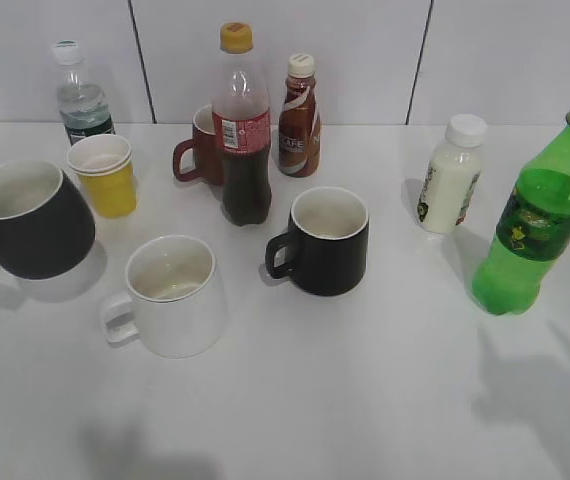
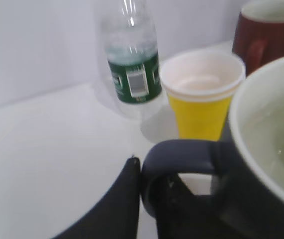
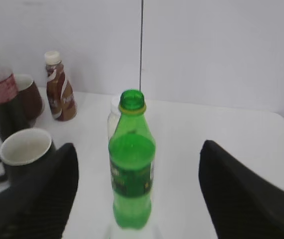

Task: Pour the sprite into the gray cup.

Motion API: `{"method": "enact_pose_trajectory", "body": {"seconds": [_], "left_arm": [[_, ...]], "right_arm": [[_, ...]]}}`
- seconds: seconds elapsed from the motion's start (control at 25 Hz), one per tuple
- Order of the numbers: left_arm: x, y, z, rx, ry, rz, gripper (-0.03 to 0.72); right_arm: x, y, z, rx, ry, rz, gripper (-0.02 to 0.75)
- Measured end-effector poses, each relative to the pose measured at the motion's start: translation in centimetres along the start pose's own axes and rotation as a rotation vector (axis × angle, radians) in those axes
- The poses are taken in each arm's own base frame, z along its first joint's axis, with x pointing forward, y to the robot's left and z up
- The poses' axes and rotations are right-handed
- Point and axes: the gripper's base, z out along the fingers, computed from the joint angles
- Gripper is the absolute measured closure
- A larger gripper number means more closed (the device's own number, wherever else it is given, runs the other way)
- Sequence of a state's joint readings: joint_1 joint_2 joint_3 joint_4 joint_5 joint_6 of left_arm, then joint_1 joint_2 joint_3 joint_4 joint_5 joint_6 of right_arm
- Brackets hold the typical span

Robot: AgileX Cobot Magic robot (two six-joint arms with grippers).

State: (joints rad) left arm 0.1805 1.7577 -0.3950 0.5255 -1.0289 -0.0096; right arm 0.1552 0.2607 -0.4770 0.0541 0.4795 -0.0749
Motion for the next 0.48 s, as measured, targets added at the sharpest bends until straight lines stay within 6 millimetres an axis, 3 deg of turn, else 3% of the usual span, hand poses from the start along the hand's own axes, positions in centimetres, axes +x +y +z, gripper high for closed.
{"method": "enact_pose_trajectory", "body": {"seconds": [0.24,0.48], "left_arm": [[-2.1,-0.8,-2.8,-0.055,0.028,-0.021,0.636],[-4.3,-1.9,-4.2,-0.053,0.022,0.022,0.636]], "right_arm": [[3.1,-0.4,8.1,0.032,0.015,0.122,0.174],[7.3,-0.7,11.8,0.071,0.182,0.136,0.174]]}}
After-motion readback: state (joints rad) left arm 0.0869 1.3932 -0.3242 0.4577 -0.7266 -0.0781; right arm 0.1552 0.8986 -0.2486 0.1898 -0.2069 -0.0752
